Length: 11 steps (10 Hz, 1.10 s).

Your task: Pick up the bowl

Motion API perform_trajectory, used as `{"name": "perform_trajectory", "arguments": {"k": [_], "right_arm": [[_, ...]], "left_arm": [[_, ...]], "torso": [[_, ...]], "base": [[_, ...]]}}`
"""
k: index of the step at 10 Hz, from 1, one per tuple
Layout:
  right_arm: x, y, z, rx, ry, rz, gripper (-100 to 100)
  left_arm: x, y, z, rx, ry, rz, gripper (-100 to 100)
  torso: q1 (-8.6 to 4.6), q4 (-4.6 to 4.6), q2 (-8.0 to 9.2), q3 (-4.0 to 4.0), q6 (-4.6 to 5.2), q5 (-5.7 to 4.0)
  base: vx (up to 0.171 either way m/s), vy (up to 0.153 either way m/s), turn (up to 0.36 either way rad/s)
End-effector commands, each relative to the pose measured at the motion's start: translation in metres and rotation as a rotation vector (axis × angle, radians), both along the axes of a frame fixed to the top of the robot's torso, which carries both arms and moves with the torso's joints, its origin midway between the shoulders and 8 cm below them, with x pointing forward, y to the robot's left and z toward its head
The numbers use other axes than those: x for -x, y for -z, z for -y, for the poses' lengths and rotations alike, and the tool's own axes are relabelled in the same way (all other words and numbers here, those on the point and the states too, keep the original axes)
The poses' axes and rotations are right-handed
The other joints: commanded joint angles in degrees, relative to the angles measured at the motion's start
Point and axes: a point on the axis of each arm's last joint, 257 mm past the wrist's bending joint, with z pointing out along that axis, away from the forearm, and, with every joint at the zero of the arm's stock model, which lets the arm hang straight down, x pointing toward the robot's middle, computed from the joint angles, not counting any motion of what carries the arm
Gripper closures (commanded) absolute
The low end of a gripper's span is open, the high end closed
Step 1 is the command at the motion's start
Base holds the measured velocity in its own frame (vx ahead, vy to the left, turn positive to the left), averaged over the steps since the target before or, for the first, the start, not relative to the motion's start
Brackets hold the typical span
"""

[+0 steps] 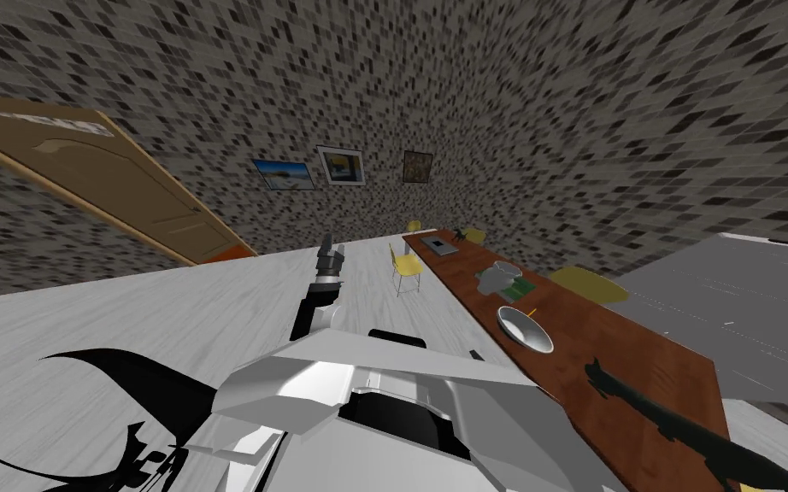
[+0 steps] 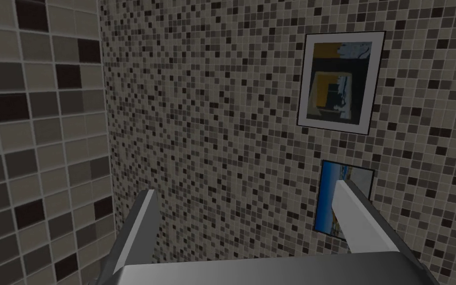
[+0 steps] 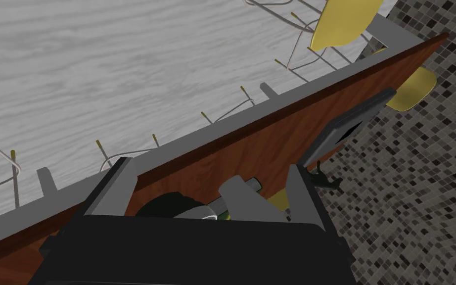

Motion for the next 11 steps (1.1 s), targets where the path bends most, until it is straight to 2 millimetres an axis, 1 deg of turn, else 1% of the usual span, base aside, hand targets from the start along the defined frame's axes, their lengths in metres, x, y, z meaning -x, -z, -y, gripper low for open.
{"name": "perform_trajectory", "arguments": {"k": [1,2,3,4,5,7,8,9,10,11], "right_arm": [[0.027,0.014,0.012,0.035,0.002,-0.087,-100],[0.051,0.023,0.022,0.065,-0.001,-0.157,-100],[0.052,0.024,0.023,0.067,0.001,-0.161,-100],[0.077,0.032,0.034,0.100,0.000,-0.234,-100],[0.077,0.032,0.034,0.100,0.000,-0.234,-100],[0.127,0.042,0.058,0.168,-0.003,-0.374,-100],[0.127,0.042,0.058,0.168,-0.003,-0.374,-100],[0.150,0.045,0.070,0.201,-0.007,-0.437,-100],[0.151,0.045,0.070,0.203,-0.006,-0.440,-100],[0.174,0.046,0.082,0.236,-0.009,-0.503,-100]], "left_arm": [[0.000,0.000,0.000,0.000,0.000,0.000,0],[0.000,0.000,0.000,0.000,0.000,0.000,0],[0.000,0.000,0.000,0.000,0.000,0.000,0],[0.000,0.000,0.000,0.000,0.000,0.000,0],[0.000,0.000,0.000,0.000,0.000,0.000,0],[0.000,0.000,0.000,0.000,0.000,0.000,0],[0.000,0.000,0.000,0.000,0.000,0.000,0],[0.000,0.000,0.000,0.000,0.000,0.000,0],[0.000,0.000,0.000,0.000,0.000,0.000,0],[0.000,0.000,0.000,0.000,0.000,0.000,0]], "torso": [[0.00,0.00,0.00,0.00,0.00,0.00],[0.00,-0.01,-0.02,-0.01,-0.05,0.00],[-0.07,-0.02,-0.05,-0.03,-0.01,-0.01],[-0.06,-0.01,-0.04,-0.02,-0.01,-0.02],[-0.05,-0.01,-0.04,-0.03,-0.01,0.00],[0.01,-0.01,-0.06,-0.03,-0.02,0.00],[-0.12,-0.02,-0.10,-0.06,0.00,-0.02],[-0.09,-0.02,-0.09,-0.06,0.01,-0.02],[-0.10,-0.02,-0.10,-0.06,-0.01,-0.01],[-0.04,-0.02,-0.08,-0.05,0.05,-0.01]], "base": [[0.024,-0.028,0.425],[0.038,-0.054,0.434],[0.021,-0.050,0.303],[0.023,-0.042,0.349],[0.020,-0.036,0.226],[0.031,-0.052,0.399],[0.028,-0.063,0.329],[0.024,-0.060,0.389],[0.015,-0.052,0.202],[0.013,-0.049,0.312]]}}
